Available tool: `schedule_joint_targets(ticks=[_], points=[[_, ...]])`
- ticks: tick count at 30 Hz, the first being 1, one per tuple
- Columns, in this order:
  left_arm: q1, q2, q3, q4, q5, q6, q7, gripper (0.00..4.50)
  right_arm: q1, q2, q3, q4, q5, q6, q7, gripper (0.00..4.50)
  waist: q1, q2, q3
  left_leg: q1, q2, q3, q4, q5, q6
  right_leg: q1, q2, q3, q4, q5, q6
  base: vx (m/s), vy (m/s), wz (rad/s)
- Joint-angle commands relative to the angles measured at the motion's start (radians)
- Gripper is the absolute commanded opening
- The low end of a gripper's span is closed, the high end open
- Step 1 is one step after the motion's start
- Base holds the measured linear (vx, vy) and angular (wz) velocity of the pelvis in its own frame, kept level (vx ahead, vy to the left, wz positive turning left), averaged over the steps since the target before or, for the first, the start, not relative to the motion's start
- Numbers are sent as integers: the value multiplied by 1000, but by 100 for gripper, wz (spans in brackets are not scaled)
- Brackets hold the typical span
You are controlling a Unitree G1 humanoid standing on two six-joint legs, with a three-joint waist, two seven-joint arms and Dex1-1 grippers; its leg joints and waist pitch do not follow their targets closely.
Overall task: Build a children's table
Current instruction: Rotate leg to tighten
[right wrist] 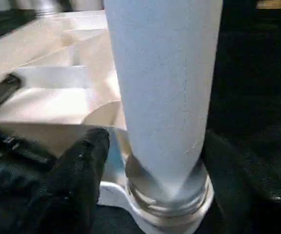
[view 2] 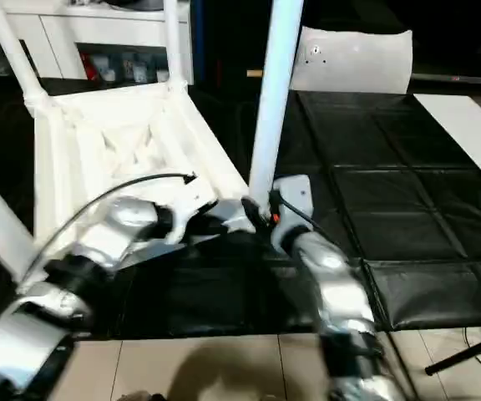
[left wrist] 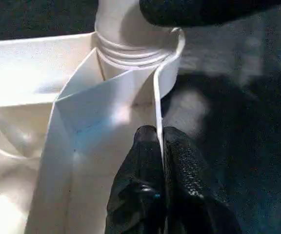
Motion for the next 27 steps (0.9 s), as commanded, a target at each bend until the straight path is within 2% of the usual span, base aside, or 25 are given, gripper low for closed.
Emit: schedule_joint_targets(ticks=[1, 3, 4, 7, 11, 15, 16, 18, 19, 20, 21, 24, 25, 27], points=[[4, -1, -33, -47, -29, -64, -102, 0, -3, -24, 34, -37, 27, -10, 86, 359, 5, -1, -60, 31, 52, -21, -59, -126, 80, 36, -48, 26, -62, 85, -259, 0, 0, 0], [10, 20, -39, -50, -31, -94, -152, 0, 0, -65, 43, -42, 33, -26, 157, 378, 13, 1, -60, 35, 54, -20, -59, -139, 73, 35, -49, 26, -63, 64, -262, 0, 0, 0], [11, 54, -55, -43, -29, -135, -215, 0, 3, -131, 72, -39, 24, -58, 262, 391, 17, 4, -60, 37, 56, -20, -60, -144, 67, 33, -48, 26, -61, 62, -262, 0, 0, 0], [7, 85, -64, -28, -41, -183, -295, 0, -1, -199, 100, -29, 30, -85, 367, 412, 29, 2, -60, 37, 57, -20, -60, -146, 59, 34, -50, 25, -57, 79, -258, 0, 0, 0], [6, 111, -73, -32, -56, -207, -392, 0, -18, -240, 114, -11, 46, -97, 453, 446, 33, -1, -62, 35, 57, -20, -58, -138, 64, 34, -53, 23, -53, 89, -271, 0, 0, 0], [3, 134, -92, -35, -70, -236, -482, 0, -28, -276, 135, -4, 82, -101, 556, 446, 40, -1, -63, 35, 58, -18, -55, -127, 75, 34, -51, 21, -50, 100, -281, 0, 0, 0], [2, 138, -97, -32, -71, -246, -502, 0, -30, -284, 141, 0, 92, -104, 584, 422, 44, -3, -63, 34, 59, -16, -53, -123, 80, 35, -52, 21, -48, 105, -284, 0, 0, 0], [-1, 144, -106, -31, -71, -257, -538, 0, -35, -292, 149, 10, 104, -115, 628, 413, 51, -2, -64, 35, 60, -15, -52, -116, 83, 32, -53, 20, -47, 106, -288, 0, 0, 0], [-1, 146, -110, -31, -70, -259, -552, 0, -37, -294, 151, 13, 109, -115, 644, 413, 57, -2, -64, 35, 60, -14, -51, -114, 82, 31, -53, 20, -46, 103, -288, 0, 0, 0], [0, 150, -118, -36, -68, -261, -573, 0, -39, -297, 156, 17, 116, -112, 669, 394, 59, -6, -64, 35, 60, -13, -51, -116, 83, 31, -53, 20, -46, 101, -288, 0, 0, 0], [0, 150, -119, -37, -68, -262, -577, 0, -39, -297, 158, 17, 118, -111, 673, 379, 62, -3, -64, 35, 61, -15, -52, -114, 82, 31, -54, 19, -45, 96, -288, 0, 0, 0], [0, 155, -136, -45, -78, -264, -583, 0, -43, -302, 170, 22, 118, -114, 701, 369, 61, -4, -62, 33, 61, -16, -55, -144, 68, 29, -55, 19, -48, 55, -284, 0, 0, 0], [0, 158, -146, -48, -87, -265, -583, 0, -44, -306, 180, 23, 119, -116, 718, 349, 62, -6, -61, 34, 61, -16, -56, -161, 60, 28, -56, 19, -50, 26, -279, 0, 0, 0], [0, 158, -149, -49, -90, -265, -583, 0, -44, -309, 185, 23, 119, -118, 724, 337, 62, -5, -59, 35, 62, -17, -58, -183, 46, 26, -57, 21, -54, -14, -274, 0, 0, 0]])
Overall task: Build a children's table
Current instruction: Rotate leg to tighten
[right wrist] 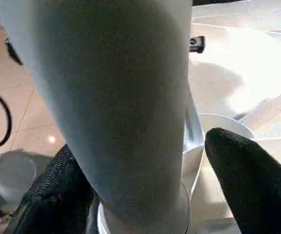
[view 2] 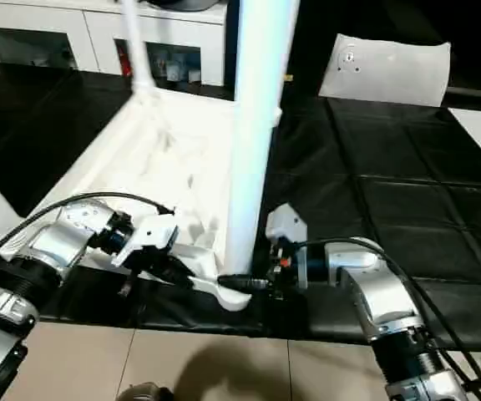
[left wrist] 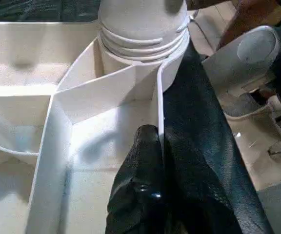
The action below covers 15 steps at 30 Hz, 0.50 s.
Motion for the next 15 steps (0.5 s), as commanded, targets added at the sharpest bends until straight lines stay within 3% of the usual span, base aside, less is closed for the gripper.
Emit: schedule_joint_targets(ticks=[1, 5, 8, 15], points=[[-19, -10, -40, -37, -11, -21, -52, 0, -21, -16, 5, 11, 8, -10, 15, 327, -6, -2, -60, 41, 62, -17, -74, -193, 35, 26, -54, 23, -62, -32, -270, 0, 0, 0], [-22, -6, -53, -34, -20, -29, -52, 0, -26, -16, 10, 25, 3, -20, 34, 295, -8, -3, -61, 41, 61, -18, -74, -196, 27, 25, -53, 23, -63, -43, -264, 0, 0, 0], [-23, -3, -59, -33, -23, -32, -52, 0, -29, -17, 13, 29, 7, -18, 45, 269, -8, -4, -63, 39, 60, -17, -71, -165, 41, 26, -52, 22, -58, 4, -271, 0, 0, 0], [-26, 6, -70, -30, -31, -32, -52, 0, -34, -18, 17, 33, 12, -11, 63, 218, -8, -4, -62, 39, 60, -17, -71, -166, 42, 26, -52, 22, -58, -6, -271, 0, 0, 0]])
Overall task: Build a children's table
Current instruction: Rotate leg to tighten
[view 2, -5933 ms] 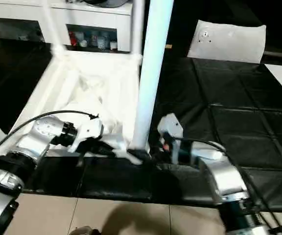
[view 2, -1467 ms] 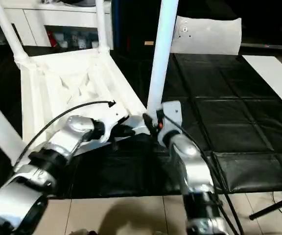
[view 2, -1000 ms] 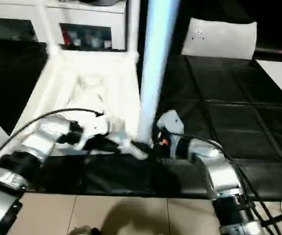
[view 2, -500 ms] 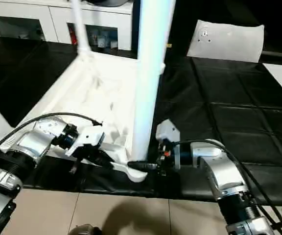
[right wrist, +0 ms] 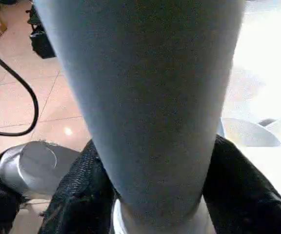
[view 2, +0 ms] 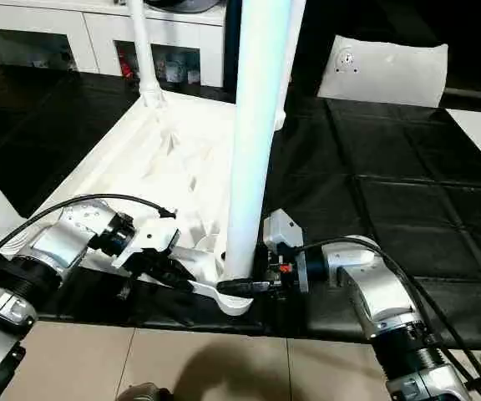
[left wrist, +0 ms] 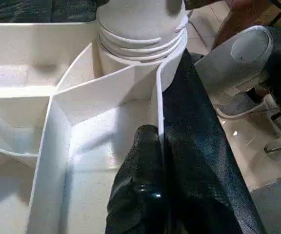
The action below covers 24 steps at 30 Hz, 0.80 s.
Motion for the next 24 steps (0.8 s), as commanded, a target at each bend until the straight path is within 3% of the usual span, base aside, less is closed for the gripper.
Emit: schedule_joint_targets(ticks=[1, 2, 7, 8, 9, 10, 11, 14, 17, 22, 24], points=[[-21, -10, -40, -29, -7, -23, -52, 0, -15, -11, -5, 11, 6, 4, 1, 211, -5, -3, -63, 40, 60, -17, -72, -167, 42, 26, -52, 22, -60, -8, -271, 0, 0, 0], [-20, -10, -40, -29, -8, -22, -52, 0, -14, -10, -4, 9, 8, 8, 1, 206, -4, 0, -63, 40, 60, -17, -73, -167, 41, 26, -52, 22, -60, -8, -272, 0, 0, 0], [-15, -46, 10, -28, -6, 48, 7, 0, 12, 25, -31, -34, 44, 83, -71, 199, -5, -2, -61, 40, 59, -16, -73, -168, 39, 26, -51, 22, -61, -13, -273, 0, 0, 0], [-22, -61, 20, -23, 3, 76, 68, 0, 23, 46, -44, -46, 44, 106, -126, 199, -5, 5, -60, 40, 59, -18, -74, -174, 35, 25, -51, 23, -60, -21, -272, 0, 0, 0], [-22, -61, 20, -23, 4, 77, 70, 0, 23, 47, -45, -46, 44, 106, -128, 199, -6, 0, -59, 43, 60, -17, -77, -196, 23, 21, -52, 24, -64, -45, -269, 0, 0, 0], [-29, -78, 29, -19, 15, 105, 131, 0, 28, 68, -54, -50, 29, 137, -195, 199, -11, -2, -57, 40, 58, -20, -81, -222, 9, 23, -54, 25, -69, -89, -260, 0, 0, 0], [-28, -91, 39, -26, 6, 129, 155, 0, 32, 81, -54, -49, 10, 134, -234, 199, -13, 3, -55, 41, 58, -23, -83, -251, -10, 22, -56, 26, -75, -144, -245, 0, 0, 0], [-25, -141, 68, -56, -18, 214, 236, 0, 43, 142, -66, -51, -26, 172, -371, 199, -22, -2, -52, 43, 56, -26, -89, -304, -40, 17, -56, 28, -85, -238, -216, 0, 0, 0], [-38, -218, 106, -71, -24, 297, 367, 0, 36, 249, -109, -40, -27, 231, -548, 198, -51, -6, -53, 34, 52, -32, -91, -320, -61, 16, -55, 28, -87, -291, -194, 0, 0, 0], [-96, -326, 171, -9, -13, 368, 608, 0, 13, 382, -130, -30, -76, 297, -776, 198, -75, -4, -57, 33, 45, -27, -84, -270, -41, 13, -48, 30, -90, -215, -197, 0, 0, 0], [-115, -370, 189, 8, 3, 384, 720, 0, -13, 462, -150, 6, -113, 300, -922, 198, -81, -4, -61, 28, 43, -27, -81, -230, -28, 19, -47, 29, -86, -156, -208, 0, 0, 0]])
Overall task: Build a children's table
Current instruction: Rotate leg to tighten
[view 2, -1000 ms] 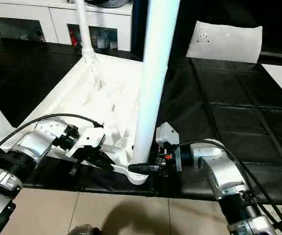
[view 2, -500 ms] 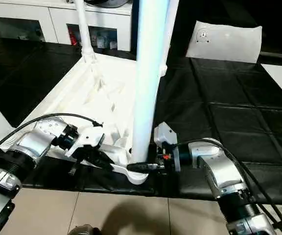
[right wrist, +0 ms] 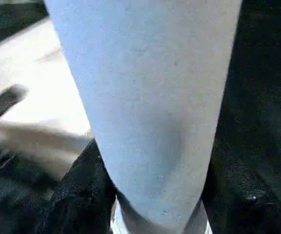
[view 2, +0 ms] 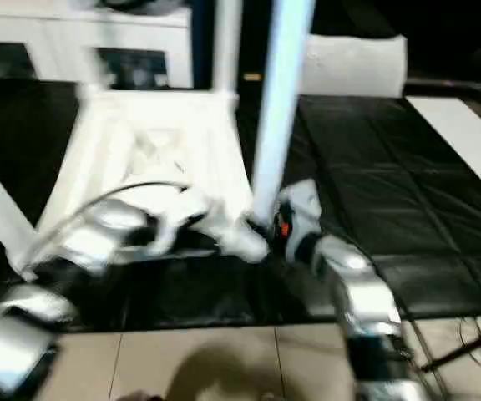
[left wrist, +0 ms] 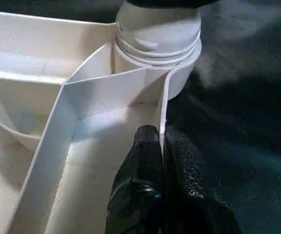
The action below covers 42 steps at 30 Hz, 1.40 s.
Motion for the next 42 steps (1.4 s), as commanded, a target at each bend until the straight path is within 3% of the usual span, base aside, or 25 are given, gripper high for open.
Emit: schedule_joint_targets(ticks=[1, 5, 6, 9, 11, 13, 16, 20, 21, 24, 26, 29, 34, 35, 37, 42], points=[[-65, -107, 49, -37, -49, -22, 132, 0, -9, 122, 111, 43, 36, 55, -31, 198, 9, -6, -62, 22, 43, -26, -72, -200, -8, 27, -47, 26, -85, -111, -213, 0, 0, 0], [-45, -122, 31, -82, -13, 7, 145, 0, -26, 174, 99, 62, 21, 15, -78, 198, 15, -1, -66, 23, 45, -24, -69, -115, 45, 36, -45, 22, -75, 33, -237, 0, 0, 0], [-45, -122, 31, -82, -13, 7, 145, 0, -26, 174, 99, 62, 21, 15, -78, 233, 15, 0, -66, 23, 45, -24, -69, -108, 50, 37, -45, 22, -74, 46, -240, 0, 0, 0], [-34, -105, 18, -90, -6, 0, 123, 0, -25, 173, 84, 53, 21, -10, -80, 273, 13, 2, -63, 25, 46, -24, -71, -120, 57, 39, -44, 21, -75, 53, -250, 0, 0, 0], [-24, -77, 12, -94, -7, -20, 86, 0, -14, 146, 86, 31, 23, -30, -40, 275, 12, 3, -61, 27, 48, -23, -73, -152, 52, 38, -45, 22, -80, 13, -250, 0, 0, 0], [-12, -46, 8, -99, -10, -45, 39, 0, -2, 110, 89, 12, 29, -50, 8, 306, 12, 3, -61, 26, 48, -24, -73, -161, 52, 38, -46, 23, -82, 3, -246, 0, 0, 0], [3, -12, 1, -106, -9, -71, -16, 0, 9, 70, 92, -2, 33, -65, 61, 330, 13, 4, -61, 25, 49, -24, -73, -153, 55, 41, -45, 22, -78, 17, -246, 0, 0, 0], [41, 86, -15, -119, -27, -175, -188, 0, 42, -50, 98, -26, 62, -99, 245, 364, 13, 4, -61, 25, 51, -23, -71, -152, 64, 42, -46, 24, -76, 39, -251, 0, 0, 0], [51, 121, -23, -119, -32, -215, -250, 0, 50, -98, 109, -28, 65, -123, 317, 367, 16, 5, -62, 28, 52, -24, -71, -152, 66, 43, -44, 21, -76, 46, -257, 0, 0, 0], [54, 134, -29, -119, -32, -232, -273, 0, 53, -113, 114, -27, 65, -134, 345, 393, 20, 8, -61, 32, 55, -20, -70, -155, 68, 35, -45, 22, -70, 62, -274, 0, 0, 0], [74, 179, -38, -136, -57, -247, -387, 0, 54, -185, 150, -12, 48, -189, 463, 410, 35, 7, -61, 37, 57, -18, -71, -169, 55, 34, -45, 22, -72, 30, -273, 0, 0, 0], [81, 211, -43, -139, -66, -251, -453, 0, 50, -231, 184, 2, 28, -236, 542, 410, 44, 11, -60, 39, 57, -17, -72, -173, 46, 29, -45, 22, -69, 36, -271, 0, 0, 0], [90, 280, -74, -139, -58, -278, -569, 0, 37, -300, 234, 12, 66, -261, 727, 410, 56, 2, -60, 36, 58, -18, -73, -183, 47, 32, -48, 20, -68, 5, -263, 0, 0, 0], [93, 290, -80, -142, -57, -280, -591, 0, 32, -309, 242, 18, 75, -261, 759, 383, 57, 3, -61, 35, 59, -18, -73, -177, 49, 33, -47, 19, -66, 12, -266, 0, 0, 0], [96, 302, -88, -144, -56, -286, -618, 0, 25, -318, 251, 29, 84, -262, 794, 383, 60, 5, -60, 36, 59, -16, -72, -174, 50, 29, -47, 19, -65, 15, -272, 0, 0, 0], [110, 327, -123, -178, -79, -286, -664, 0, -5, -325, 268, 76, 105, -274, 863, 331, 64, -3, -62, 34, 61, -16, -71, -170, 49, 30, -50, 18, -62, 5, -281, 0, 0, 0]])
